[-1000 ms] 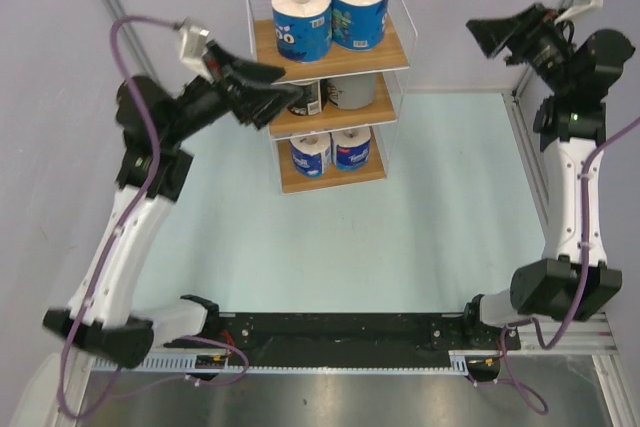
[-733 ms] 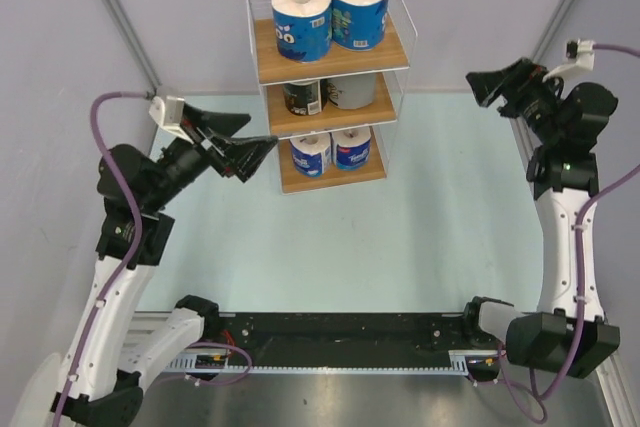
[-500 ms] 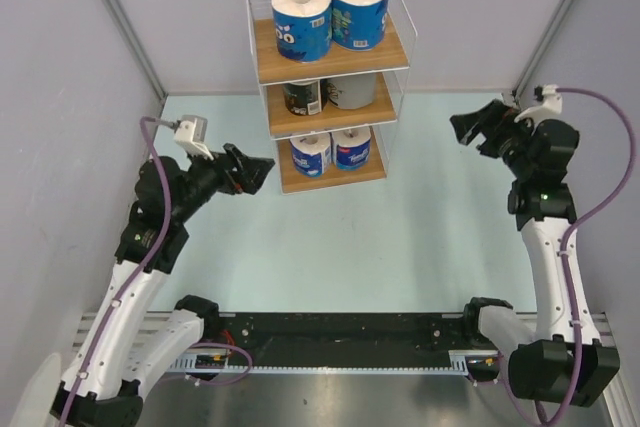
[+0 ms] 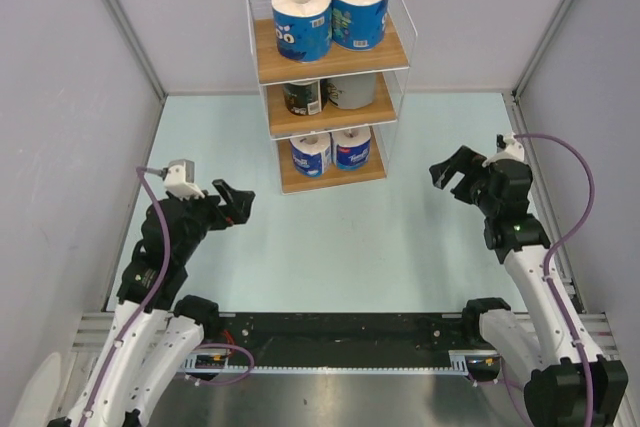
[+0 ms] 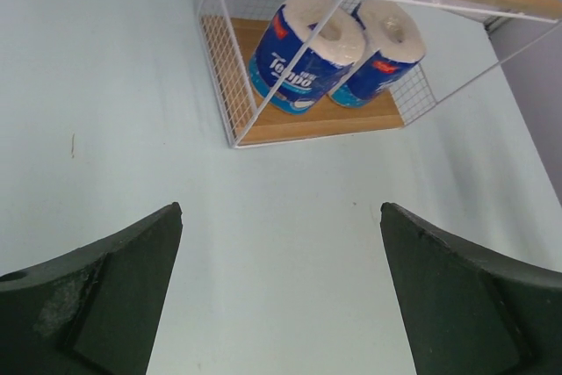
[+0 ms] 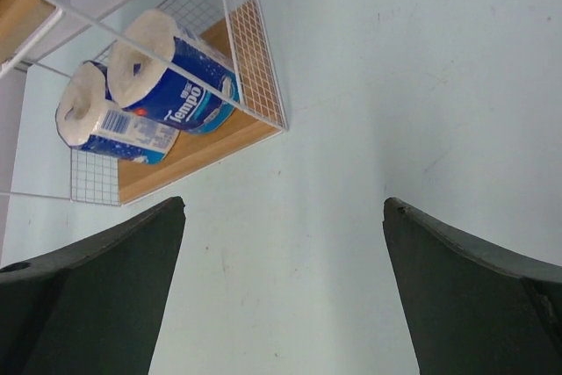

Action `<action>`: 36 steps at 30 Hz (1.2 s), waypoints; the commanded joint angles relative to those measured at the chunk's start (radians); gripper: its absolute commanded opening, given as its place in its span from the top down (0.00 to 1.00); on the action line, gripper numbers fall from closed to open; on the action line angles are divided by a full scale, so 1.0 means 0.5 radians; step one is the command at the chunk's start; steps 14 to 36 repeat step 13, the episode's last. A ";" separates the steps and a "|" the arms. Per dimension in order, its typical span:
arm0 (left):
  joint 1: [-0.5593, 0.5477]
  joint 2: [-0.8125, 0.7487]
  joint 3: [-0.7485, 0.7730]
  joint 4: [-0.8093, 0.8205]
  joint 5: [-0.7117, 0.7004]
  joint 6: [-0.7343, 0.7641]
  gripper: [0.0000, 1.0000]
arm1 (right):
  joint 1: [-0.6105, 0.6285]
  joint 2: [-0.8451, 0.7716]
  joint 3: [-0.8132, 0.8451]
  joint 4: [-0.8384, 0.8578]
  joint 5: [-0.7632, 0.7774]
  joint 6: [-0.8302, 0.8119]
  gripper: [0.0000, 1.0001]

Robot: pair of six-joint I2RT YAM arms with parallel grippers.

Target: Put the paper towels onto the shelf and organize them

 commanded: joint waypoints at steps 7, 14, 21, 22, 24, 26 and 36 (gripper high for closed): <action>0.010 -0.147 -0.130 -0.094 -0.213 -0.117 0.00 | 0.189 -0.224 -0.258 -0.043 0.098 0.045 0.00; 0.010 -0.119 -0.152 -0.082 -0.214 -0.099 0.00 | 0.250 -0.248 -0.301 -0.120 0.160 0.005 0.00; 0.010 -0.119 -0.152 -0.082 -0.214 -0.099 0.00 | 0.250 -0.248 -0.301 -0.120 0.160 0.005 0.00; 0.010 -0.119 -0.152 -0.082 -0.214 -0.099 0.00 | 0.250 -0.248 -0.301 -0.120 0.160 0.005 0.00; 0.010 -0.119 -0.152 -0.082 -0.214 -0.099 0.00 | 0.250 -0.248 -0.301 -0.120 0.160 0.005 0.00; 0.010 -0.119 -0.152 -0.082 -0.214 -0.099 0.00 | 0.250 -0.248 -0.301 -0.120 0.160 0.005 0.00; 0.010 -0.119 -0.152 -0.082 -0.214 -0.099 0.00 | 0.250 -0.248 -0.301 -0.120 0.160 0.005 0.00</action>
